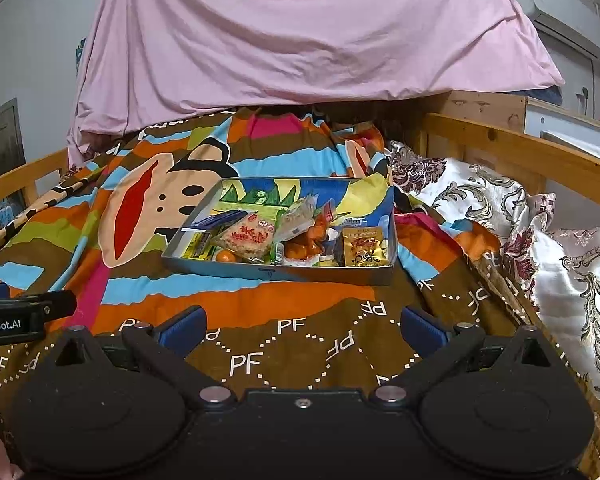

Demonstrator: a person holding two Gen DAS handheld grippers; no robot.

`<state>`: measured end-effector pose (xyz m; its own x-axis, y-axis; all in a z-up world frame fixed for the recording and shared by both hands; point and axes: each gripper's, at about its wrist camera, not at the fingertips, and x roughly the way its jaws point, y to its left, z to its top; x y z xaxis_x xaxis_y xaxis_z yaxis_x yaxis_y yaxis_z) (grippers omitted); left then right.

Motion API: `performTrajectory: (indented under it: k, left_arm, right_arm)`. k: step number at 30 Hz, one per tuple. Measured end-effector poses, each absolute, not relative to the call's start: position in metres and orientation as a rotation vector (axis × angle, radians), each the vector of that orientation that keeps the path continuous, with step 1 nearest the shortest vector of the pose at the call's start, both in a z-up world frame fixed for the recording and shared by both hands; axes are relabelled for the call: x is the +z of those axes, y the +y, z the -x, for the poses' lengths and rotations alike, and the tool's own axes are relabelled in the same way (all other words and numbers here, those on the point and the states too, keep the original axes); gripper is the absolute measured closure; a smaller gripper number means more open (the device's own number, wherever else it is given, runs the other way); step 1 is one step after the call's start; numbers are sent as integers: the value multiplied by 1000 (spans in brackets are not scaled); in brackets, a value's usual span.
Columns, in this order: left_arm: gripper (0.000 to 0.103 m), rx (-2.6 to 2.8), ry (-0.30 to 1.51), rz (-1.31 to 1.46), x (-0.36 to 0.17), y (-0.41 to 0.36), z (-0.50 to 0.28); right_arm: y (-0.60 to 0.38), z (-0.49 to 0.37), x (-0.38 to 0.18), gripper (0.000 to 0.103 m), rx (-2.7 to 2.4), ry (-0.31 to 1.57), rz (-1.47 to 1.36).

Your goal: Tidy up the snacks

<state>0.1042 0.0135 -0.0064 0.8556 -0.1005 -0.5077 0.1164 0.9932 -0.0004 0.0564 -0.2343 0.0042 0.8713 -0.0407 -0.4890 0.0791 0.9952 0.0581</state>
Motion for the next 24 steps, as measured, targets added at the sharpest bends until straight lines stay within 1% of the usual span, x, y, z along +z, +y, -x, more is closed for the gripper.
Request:
performTrajectory:
  k: [24]
  left_arm:
    - [0,-111,543,-36,-9,15,-105]
  right_arm:
    - [-234,-57,3,0,-62,515,-75]
